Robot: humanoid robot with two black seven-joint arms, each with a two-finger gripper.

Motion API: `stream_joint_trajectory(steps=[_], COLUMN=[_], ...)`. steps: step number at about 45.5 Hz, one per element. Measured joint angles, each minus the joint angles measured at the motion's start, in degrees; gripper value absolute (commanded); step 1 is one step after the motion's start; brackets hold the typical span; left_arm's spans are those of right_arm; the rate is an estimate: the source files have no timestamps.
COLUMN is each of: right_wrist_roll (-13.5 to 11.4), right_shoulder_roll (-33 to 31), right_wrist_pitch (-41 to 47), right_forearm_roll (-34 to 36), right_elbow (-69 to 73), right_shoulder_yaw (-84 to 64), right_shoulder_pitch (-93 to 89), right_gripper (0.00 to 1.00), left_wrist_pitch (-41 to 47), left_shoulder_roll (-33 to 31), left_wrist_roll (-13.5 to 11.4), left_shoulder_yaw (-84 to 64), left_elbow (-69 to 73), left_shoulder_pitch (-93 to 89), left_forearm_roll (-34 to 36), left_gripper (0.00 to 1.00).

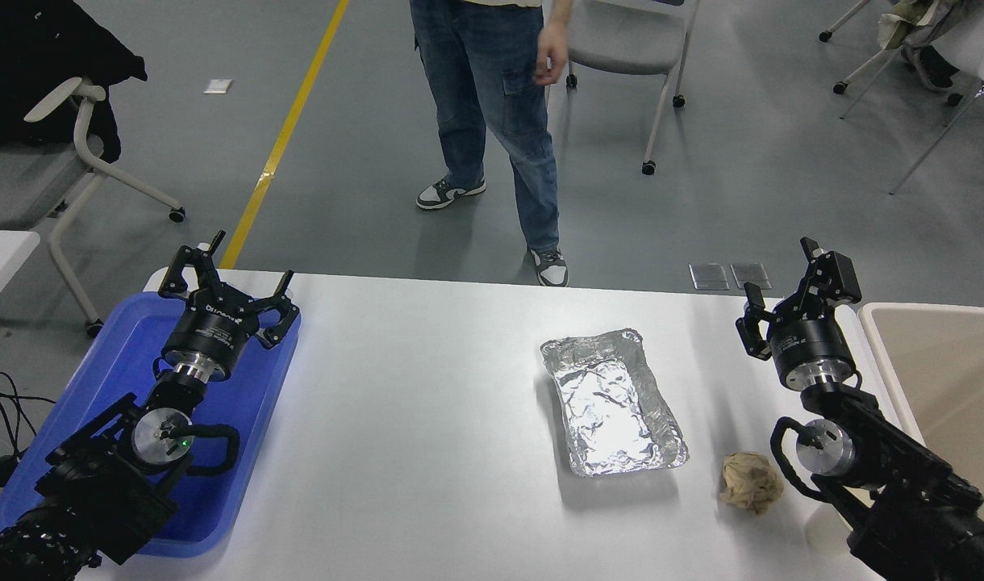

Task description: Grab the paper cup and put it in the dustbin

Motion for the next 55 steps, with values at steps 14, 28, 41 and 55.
stream_joint_trajectory(steps=[14, 28, 41, 55], right_wrist_roll=[0.00, 0.00, 0.00, -0.23], right_shoulder_roll=[0.29, 0.27, -0.44, -7.07], right_wrist_pitch=[-0.08, -0.26, -0.54, -0.65], right_forearm_roll=[0.03, 0.13, 0.21, 1.20], right_elbow=[-0.03, -0.10, -0.06, 2.11], right_shoulder_yaw=[0.04, 0.19, 0.48, -5.08], right_shoulder_pitch=[0.14, 0.21, -0.01, 0.22], right_gripper=[1.00, 1.00, 1.00, 1.00], left_wrist_pitch=[0.00, 0.00, 0.00, 0.07], left_shoulder_roll=[0.00, 0.00, 0.00, 0.00], left_wrist_roll=[0.00, 0.00, 0.00, 0.00], left_shoulder_yaw=[0.01, 0.01, 0.01, -0.01], left_elbow=[0.00, 0.00, 0.00, 0.00], left_shoulder_pitch=[-0.01, -0.01, -0.01, 0.00], left_forearm_roll=[0.00, 0.00, 0.00, -0.01], left_gripper=[1.00, 1.00, 1.00, 1.00])
